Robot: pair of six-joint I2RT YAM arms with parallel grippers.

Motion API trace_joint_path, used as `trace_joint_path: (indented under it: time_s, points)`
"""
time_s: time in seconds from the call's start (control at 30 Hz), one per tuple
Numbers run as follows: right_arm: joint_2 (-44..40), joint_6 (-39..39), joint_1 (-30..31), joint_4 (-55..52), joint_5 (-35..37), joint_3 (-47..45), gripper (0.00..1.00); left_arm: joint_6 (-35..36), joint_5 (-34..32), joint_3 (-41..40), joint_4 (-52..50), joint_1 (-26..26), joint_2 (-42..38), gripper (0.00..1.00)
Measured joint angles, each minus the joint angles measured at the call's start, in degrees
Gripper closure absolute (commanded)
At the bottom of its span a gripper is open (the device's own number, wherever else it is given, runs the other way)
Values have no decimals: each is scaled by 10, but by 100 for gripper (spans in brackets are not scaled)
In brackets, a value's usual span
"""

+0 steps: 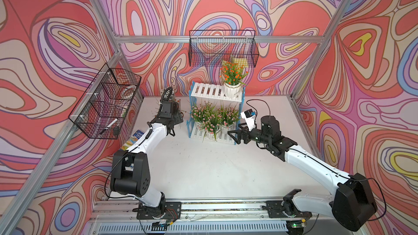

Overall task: Place the baby's breath potted plants on the rack by color
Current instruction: Pick up the baby's breath potted plant from the center of the board.

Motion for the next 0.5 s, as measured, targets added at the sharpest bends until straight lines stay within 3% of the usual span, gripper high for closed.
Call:
trace_joint_path:
  time_s: [0.27, 0.5]
  points:
    - [0, 9, 0, 2, 12, 0, 2, 25, 37, 7, -62, 0, -40, 43]
    - [0, 15, 0, 2, 21, 0, 2, 39, 70, 69, -109, -5, -62, 45]
